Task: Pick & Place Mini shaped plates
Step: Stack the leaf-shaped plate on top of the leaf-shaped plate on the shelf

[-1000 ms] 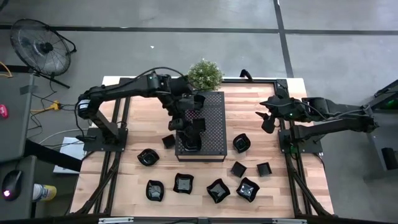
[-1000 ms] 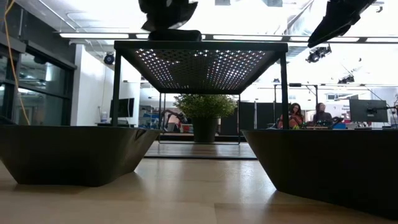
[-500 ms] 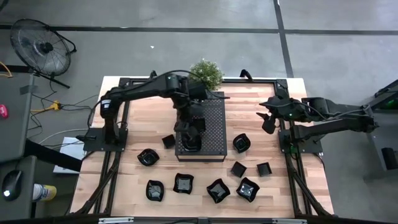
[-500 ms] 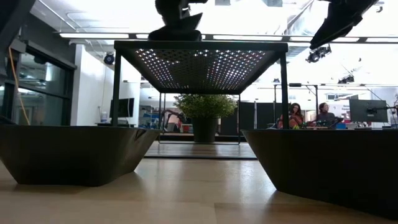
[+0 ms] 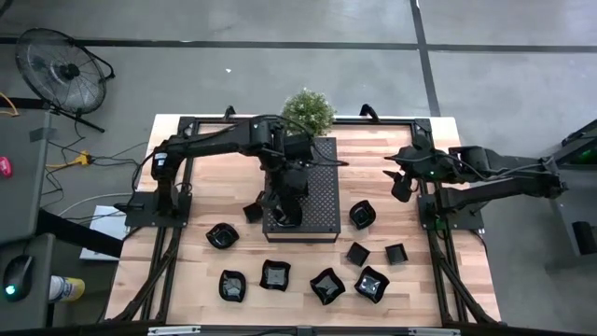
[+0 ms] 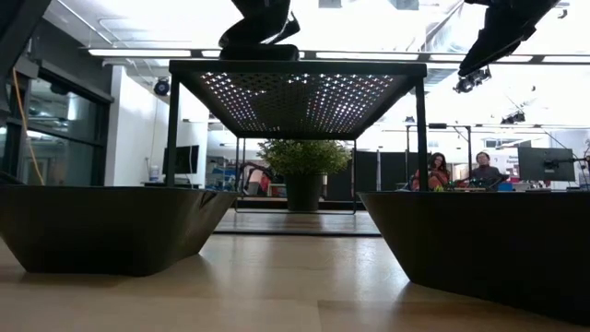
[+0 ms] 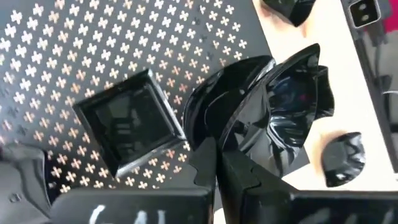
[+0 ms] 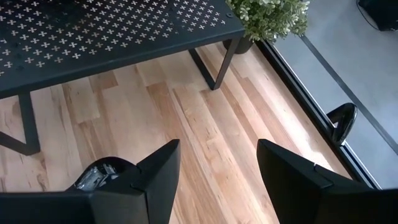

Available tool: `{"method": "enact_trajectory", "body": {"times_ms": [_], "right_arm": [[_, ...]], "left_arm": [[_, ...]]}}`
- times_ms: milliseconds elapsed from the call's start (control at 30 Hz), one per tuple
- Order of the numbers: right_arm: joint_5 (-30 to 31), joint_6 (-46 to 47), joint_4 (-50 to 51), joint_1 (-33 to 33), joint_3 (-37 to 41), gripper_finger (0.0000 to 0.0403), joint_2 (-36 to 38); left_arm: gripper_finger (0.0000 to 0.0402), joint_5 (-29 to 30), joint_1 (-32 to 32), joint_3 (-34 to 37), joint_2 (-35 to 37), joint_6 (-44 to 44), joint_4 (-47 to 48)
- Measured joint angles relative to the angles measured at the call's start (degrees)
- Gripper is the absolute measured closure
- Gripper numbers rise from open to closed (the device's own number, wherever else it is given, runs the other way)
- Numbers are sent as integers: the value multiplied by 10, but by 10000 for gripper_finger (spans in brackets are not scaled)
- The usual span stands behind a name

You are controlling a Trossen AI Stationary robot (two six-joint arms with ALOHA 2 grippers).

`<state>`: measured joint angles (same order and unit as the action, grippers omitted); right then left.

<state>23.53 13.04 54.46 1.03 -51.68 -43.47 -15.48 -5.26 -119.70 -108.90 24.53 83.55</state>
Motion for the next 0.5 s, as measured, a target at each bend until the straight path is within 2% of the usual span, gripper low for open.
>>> {"method": "enact_trajectory", "body": {"times_ms": [500], "right_arm": [[-1,4,1,0,0,194,-1]], "left_arm": [[401,17,4,0,0,13,-15]]}}
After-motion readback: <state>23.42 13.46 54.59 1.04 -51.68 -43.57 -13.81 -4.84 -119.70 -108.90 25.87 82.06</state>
